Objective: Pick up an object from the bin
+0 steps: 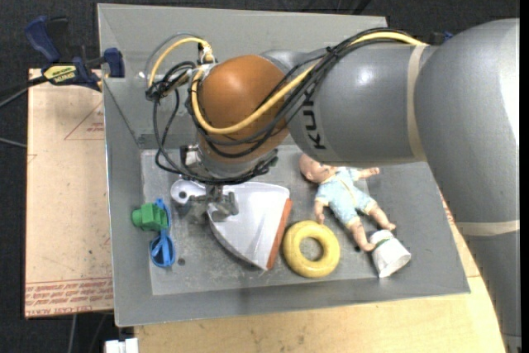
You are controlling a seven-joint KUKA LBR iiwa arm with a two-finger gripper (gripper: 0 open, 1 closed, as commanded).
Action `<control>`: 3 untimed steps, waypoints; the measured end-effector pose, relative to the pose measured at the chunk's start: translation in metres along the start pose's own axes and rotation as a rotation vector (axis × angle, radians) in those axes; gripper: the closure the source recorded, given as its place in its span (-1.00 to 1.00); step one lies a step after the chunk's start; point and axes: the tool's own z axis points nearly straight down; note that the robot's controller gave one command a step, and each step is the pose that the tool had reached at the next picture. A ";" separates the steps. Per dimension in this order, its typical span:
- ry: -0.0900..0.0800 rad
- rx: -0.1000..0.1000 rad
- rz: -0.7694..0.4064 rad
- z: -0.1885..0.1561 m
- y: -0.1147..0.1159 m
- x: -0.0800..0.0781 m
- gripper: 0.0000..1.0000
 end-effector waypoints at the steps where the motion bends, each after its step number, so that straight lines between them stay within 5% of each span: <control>1: 0.001 -0.005 -0.008 -0.017 0.002 0.000 1.00; 3: -0.003 0.002 0.070 -0.049 0.000 -0.003 1.00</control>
Offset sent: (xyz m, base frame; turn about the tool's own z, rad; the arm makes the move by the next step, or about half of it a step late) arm -0.0001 0.0001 0.0205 0.0000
